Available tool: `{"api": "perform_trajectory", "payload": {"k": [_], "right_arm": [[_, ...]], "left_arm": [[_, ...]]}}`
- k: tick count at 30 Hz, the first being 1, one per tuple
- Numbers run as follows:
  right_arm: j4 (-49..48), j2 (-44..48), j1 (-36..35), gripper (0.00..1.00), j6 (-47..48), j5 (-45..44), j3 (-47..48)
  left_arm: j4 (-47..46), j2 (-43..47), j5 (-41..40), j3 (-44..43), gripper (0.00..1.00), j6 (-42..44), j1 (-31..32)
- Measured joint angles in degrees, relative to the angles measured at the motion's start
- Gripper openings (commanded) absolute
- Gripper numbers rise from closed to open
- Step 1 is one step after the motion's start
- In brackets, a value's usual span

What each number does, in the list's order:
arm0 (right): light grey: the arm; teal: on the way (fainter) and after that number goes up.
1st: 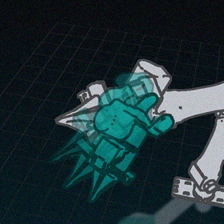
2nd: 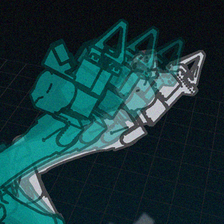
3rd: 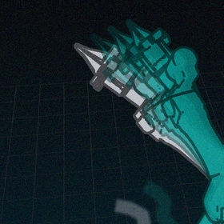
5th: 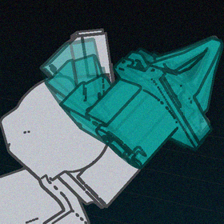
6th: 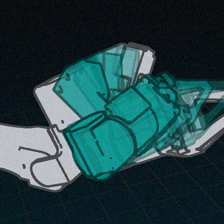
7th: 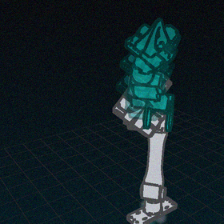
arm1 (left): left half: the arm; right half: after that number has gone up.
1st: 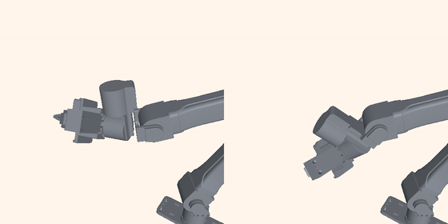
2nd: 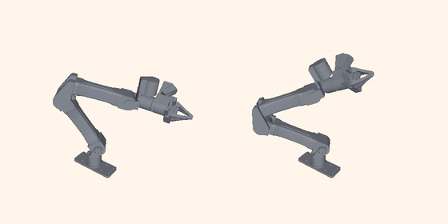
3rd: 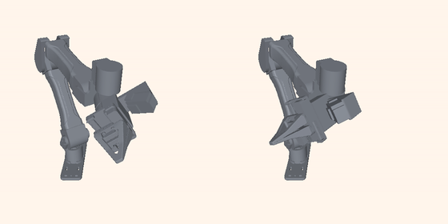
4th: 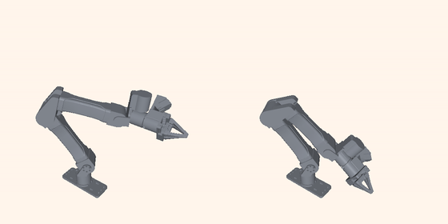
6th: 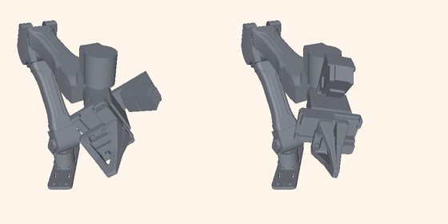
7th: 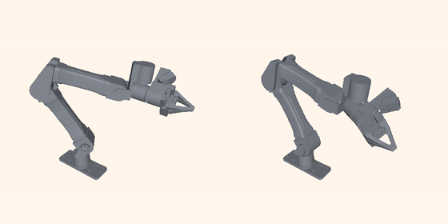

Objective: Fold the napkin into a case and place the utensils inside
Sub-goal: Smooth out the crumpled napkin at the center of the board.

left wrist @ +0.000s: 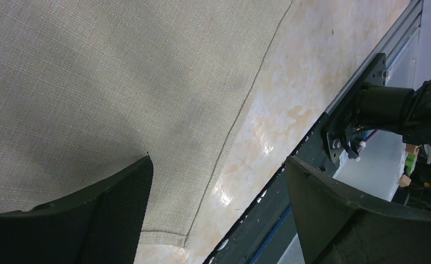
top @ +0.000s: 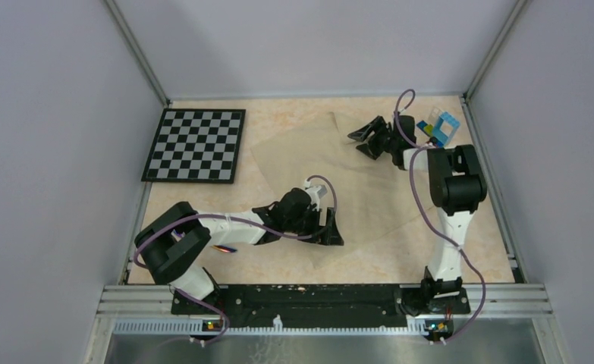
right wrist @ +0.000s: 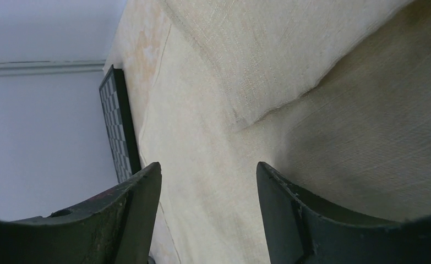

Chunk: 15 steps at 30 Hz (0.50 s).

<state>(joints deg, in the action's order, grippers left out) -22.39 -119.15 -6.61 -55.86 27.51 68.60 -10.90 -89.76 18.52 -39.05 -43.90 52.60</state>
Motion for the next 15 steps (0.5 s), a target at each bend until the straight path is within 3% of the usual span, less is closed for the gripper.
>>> {"api": "perform_trajectory", "payload": {"k": [15], "right_arm": [[-8.85, -6.64, -2.56, 0.54, -12.28, -7.26, 1.38]], "left_arm": [[-2.71, -0.66, -1.51, 1.36, 0.94, -1.97, 0.13]]}}
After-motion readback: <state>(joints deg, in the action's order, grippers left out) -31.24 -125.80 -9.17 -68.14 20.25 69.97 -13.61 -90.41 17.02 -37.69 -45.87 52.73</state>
